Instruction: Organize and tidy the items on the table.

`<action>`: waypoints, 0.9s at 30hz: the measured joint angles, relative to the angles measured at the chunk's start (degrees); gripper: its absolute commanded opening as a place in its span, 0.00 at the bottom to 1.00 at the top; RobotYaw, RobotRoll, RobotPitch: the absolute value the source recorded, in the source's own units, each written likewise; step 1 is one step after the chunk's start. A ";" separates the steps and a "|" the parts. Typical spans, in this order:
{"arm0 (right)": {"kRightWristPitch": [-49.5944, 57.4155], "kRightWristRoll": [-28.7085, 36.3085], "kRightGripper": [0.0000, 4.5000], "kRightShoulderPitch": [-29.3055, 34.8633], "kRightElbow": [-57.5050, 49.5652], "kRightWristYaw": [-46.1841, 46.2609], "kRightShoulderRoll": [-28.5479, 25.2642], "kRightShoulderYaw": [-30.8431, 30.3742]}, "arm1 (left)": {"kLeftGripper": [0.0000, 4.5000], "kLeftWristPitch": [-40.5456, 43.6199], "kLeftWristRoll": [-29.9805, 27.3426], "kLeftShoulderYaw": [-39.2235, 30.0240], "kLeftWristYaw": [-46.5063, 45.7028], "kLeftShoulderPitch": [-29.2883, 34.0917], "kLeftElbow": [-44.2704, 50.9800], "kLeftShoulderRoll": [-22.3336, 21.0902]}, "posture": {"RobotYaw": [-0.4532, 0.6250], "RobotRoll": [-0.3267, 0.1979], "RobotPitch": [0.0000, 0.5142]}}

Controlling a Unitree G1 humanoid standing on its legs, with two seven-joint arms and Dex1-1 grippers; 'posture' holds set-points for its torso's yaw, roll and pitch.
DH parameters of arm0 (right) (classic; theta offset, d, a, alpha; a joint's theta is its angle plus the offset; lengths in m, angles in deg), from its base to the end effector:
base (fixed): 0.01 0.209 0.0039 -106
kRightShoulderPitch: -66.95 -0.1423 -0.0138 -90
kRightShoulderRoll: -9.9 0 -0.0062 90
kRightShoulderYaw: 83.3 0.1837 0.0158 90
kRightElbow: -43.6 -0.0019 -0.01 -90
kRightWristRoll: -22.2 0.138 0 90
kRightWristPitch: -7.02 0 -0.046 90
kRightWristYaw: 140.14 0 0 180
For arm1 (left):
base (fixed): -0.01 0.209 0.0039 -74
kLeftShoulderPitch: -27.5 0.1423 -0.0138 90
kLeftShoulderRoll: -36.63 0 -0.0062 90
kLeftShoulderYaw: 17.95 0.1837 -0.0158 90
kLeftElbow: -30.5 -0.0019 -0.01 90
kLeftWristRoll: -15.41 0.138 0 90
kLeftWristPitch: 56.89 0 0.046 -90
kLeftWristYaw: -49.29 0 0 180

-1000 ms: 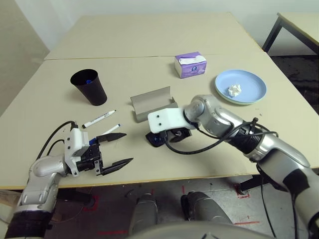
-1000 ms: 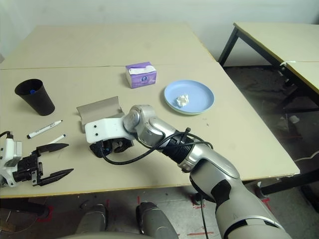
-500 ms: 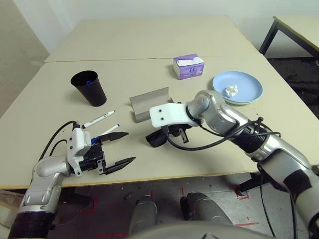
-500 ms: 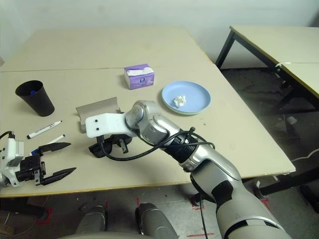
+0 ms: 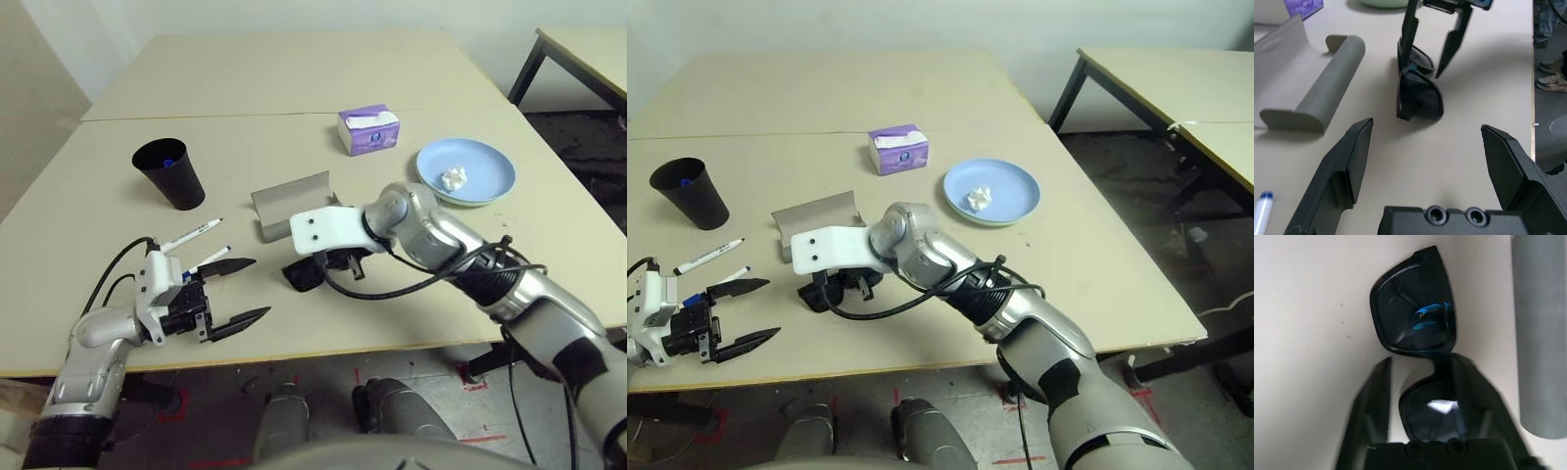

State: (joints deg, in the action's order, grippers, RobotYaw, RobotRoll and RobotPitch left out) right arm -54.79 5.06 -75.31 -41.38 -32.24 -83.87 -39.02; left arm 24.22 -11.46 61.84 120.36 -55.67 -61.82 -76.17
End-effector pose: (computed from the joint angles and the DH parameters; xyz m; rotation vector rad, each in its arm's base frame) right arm 0.2880 -0.0437 0.1760 -1.2144 0.3951 1.5366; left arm 0.1766 0.3049 0.0912 0.2558 0.0545 -1.0585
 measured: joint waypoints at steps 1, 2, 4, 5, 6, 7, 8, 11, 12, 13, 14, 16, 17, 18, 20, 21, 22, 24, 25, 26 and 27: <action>-0.07 -0.13 0.85 0.03 0.03 0.00 0.00 -0.01 | 1.00 0.00 0.00 0.00 -0.02 -0.01 0.00 0.00 | 0.41 0.62 0.26; -0.10 -0.31 0.93 0.03 0.04 0.00 -0.01 -0.01 | 1.00 0.00 0.00 0.03 -0.02 -0.06 0.00 0.00 | 0.41 0.62 0.26; -0.12 -0.67 0.99 0.09 0.04 -0.01 0.00 -0.01 | 1.00 0.00 0.00 0.05 -0.01 -0.12 0.00 0.00 | 0.41 0.62 0.26; -0.12 -0.77 0.99 0.15 0.04 -0.01 -0.01 -0.01 | 1.00 0.00 0.00 0.07 0.01 -0.11 0.00 0.00 | 0.40 0.62 0.26; -0.12 -0.82 0.99 0.25 0.03 -0.02 0.00 -0.01 | 1.00 0.00 0.00 0.10 0.08 -0.11 0.00 0.00 | 0.40 0.62 0.26; -0.12 -0.86 0.99 0.35 0.03 -0.03 0.00 -0.01 | 1.00 0.00 0.00 0.17 0.18 -0.11 0.00 0.00 | 0.40 0.62 0.25; -0.12 -0.89 0.99 0.46 0.03 -0.05 0.02 -0.01 | 1.00 0.00 0.00 0.26 0.20 -0.11 0.01 0.00 | 0.40 0.62 0.25; -0.12 -0.95 0.99 0.60 0.00 -0.05 0.04 0.00 | 1.00 0.00 0.00 0.47 0.21 -0.10 0.05 0.00 | 0.40 0.62 0.25; -0.12 -0.97 0.99 0.60 0.00 -0.05 0.05 -0.01 | 1.00 0.00 0.00 0.55 0.21 -0.10 0.06 0.00 | 0.40 0.62 0.25; -0.34 -1.08 0.99 0.60 0.00 -0.05 0.04 -0.01 | 1.00 0.00 0.01 0.61 0.20 -0.10 0.06 0.04 | 0.40 0.62 0.25; -0.73 -1.23 0.99 0.59 0.02 -0.05 0.03 -0.01 | 1.00 0.00 0.01 0.66 0.20 -0.10 0.06 0.09 | 0.40 0.62 0.25; -1.73 -1.53 0.99 0.58 0.15 -0.05 0.00 -0.02 | 1.00 0.00 0.01 0.90 0.19 -0.09 0.07 0.19 | 0.41 0.62 0.25; -2.23 -1.64 0.99 0.54 0.41 -0.05 0.04 -0.02 | 1.00 0.00 0.03 1.03 0.18 -0.09 0.08 0.27 | 0.41 0.62 0.25; -2.80 -1.73 0.99 0.39 0.99 -0.05 0.18 -0.02 | 1.00 0.00 0.03 1.23 0.16 -0.08 0.12 0.39 | 0.41 0.62 0.25; -3.39 -1.89 0.99 -0.10 1.96 -0.05 0.64 -0.02 | 1.00 0.00 0.07 1.41 0.11 -0.05 0.18 0.45 | 0.41 0.62 0.25; -3.68 -1.99 0.99 -0.40 2.38 -0.04 0.81 -0.01 | 1.00 0.00 0.08 1.43 0.03 0.05 0.26 0.48 | 0.41 0.62 0.25; -3.86 -2.06 0.99 -0.58 2.62 -0.04 0.97 0.02 | 1.00 0.00 0.09 1.48 -0.09 0.23 0.36 0.53 | 0.41 0.62 0.25; -3.96 -2.14 0.99 -0.60 2.84 -0.03 1.24 0.03 | 1.00 0.00 0.12 1.67 -0.35 0.60 0.78 0.67 | 0.41 0.62 0.25; -3.97 -2.18 0.99 -0.60 2.92 -0.03 1.34 0.02 | 1.00 0.00 0.12 1.84 -0.42 0.80 1.05 0.70 | 0.41 0.62 0.25; -3.97 -2.21 0.99 -0.60 2.92 -0.04 1.37 0.03 | 1.00 0.00 0.13 2.03 -0.47 0.94 1.23 0.74 | 0.41 0.62 0.25; -3.96 -2.23 0.99 -0.60 2.92 -0.05 1.41 0.03 | 1.00 0.00 0.13 2.13 -0.58 1.09 1.35 0.81 | 0.41 0.62 0.25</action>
State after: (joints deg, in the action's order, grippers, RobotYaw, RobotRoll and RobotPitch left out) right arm -58.75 2.83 -75.91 -38.46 -32.29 -82.46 -38.99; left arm 24.22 -11.33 63.97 119.77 -54.58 -60.47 -75.36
